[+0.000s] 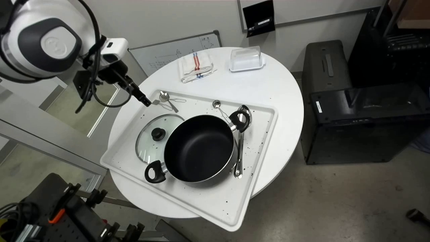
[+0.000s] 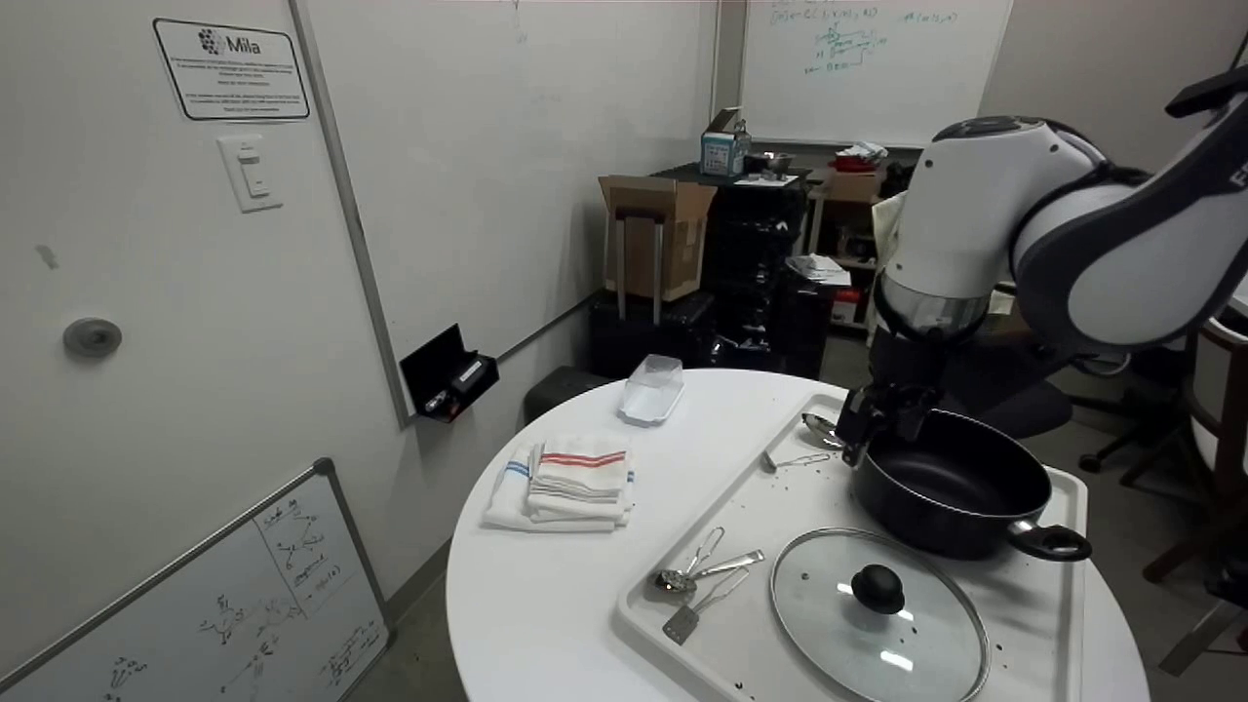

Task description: Cover the pot with the lid

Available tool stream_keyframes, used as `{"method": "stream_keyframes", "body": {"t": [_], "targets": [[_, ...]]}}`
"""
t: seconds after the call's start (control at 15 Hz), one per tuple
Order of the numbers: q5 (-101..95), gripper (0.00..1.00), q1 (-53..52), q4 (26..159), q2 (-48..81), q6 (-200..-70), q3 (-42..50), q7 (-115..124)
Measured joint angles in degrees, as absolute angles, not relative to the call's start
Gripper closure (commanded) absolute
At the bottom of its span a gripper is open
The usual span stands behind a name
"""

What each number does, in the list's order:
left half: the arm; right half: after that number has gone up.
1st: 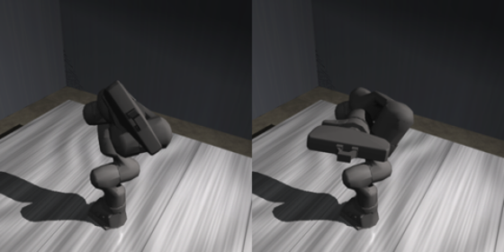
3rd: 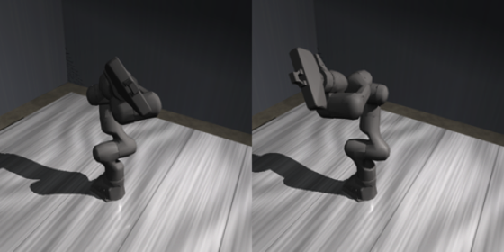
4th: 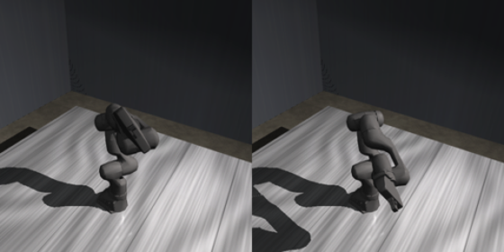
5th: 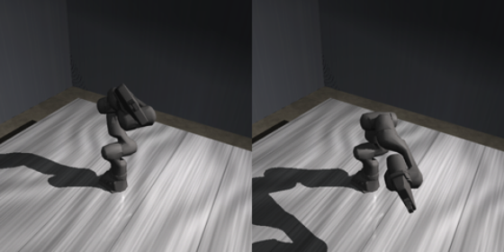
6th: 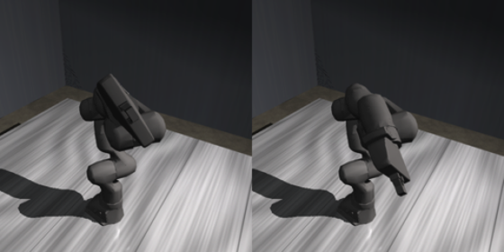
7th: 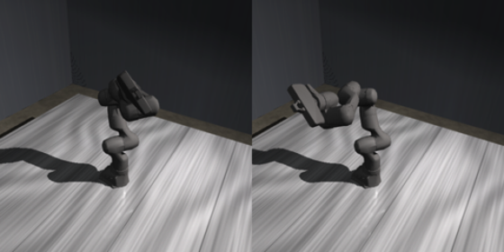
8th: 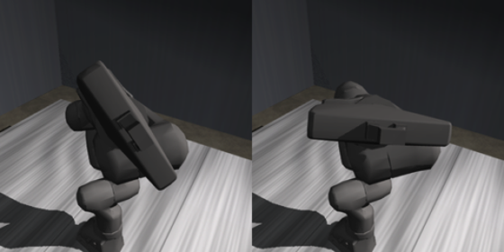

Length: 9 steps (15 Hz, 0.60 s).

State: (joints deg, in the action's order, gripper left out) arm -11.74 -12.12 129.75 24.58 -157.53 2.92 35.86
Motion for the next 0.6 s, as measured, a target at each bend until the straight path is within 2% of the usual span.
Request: {"method": "stream_keyframes", "body": {"t": [0.6], "targets": [[-10.7,0.0,-23.4,129.5,35.8,-165.6,10.2,38.7]]}}
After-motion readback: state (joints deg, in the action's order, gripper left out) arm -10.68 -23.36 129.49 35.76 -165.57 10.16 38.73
